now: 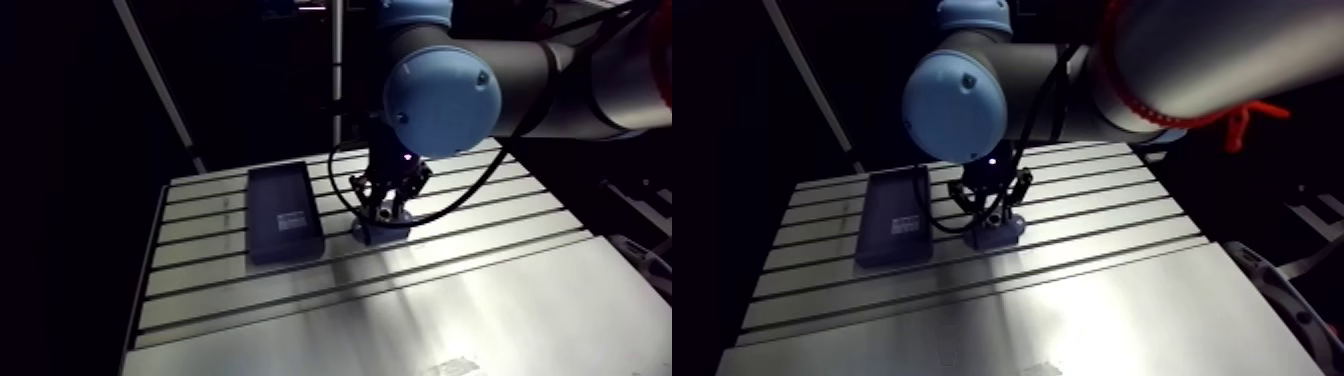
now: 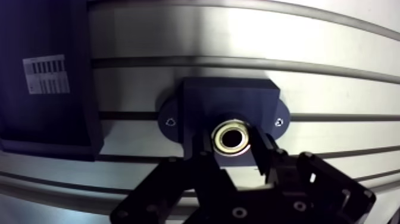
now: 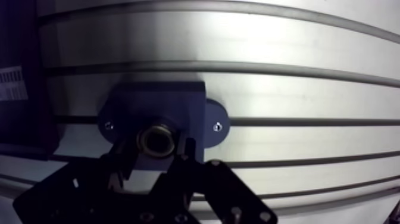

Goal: Pick up the bearing and press it into the housing until flush.

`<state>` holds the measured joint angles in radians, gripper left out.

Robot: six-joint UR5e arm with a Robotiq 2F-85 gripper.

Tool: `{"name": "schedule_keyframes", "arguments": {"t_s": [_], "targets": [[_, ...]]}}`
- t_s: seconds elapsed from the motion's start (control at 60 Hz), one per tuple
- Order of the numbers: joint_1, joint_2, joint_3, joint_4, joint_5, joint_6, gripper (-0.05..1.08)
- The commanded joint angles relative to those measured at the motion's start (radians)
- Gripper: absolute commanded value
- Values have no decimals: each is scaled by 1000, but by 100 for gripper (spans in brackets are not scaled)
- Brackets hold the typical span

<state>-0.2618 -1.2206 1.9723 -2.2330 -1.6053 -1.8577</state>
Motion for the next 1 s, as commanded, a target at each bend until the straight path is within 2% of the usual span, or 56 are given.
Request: {"name": "schedule_keyframes", "arguments": {"t_s": [0.017,0.033,0.05,0.067,0.083,0.1,0.117,0.133,0.15,0.167,0.783,1.0], "targets": [[-1,-1,0,0,-7,1,57],[1,-1,0,1,-11,-1,42],[1,-1,0,1,-11,-1,42],[1,-1,0,2,-16,-1,26],[1,-1,0,2,-16,-1,26],[1,-1,0,3,-18,-1,17],[1,-1,0,3,-18,-1,17],[1,-1,0,7,-17,-1,10],[1,-1,0,7,-17,-1,10],[1,0,0,9,-17,-1,2],[5,-13,-24,31,-11,-10,1],[24,-75,-68,107,-2,-6,1]]}}
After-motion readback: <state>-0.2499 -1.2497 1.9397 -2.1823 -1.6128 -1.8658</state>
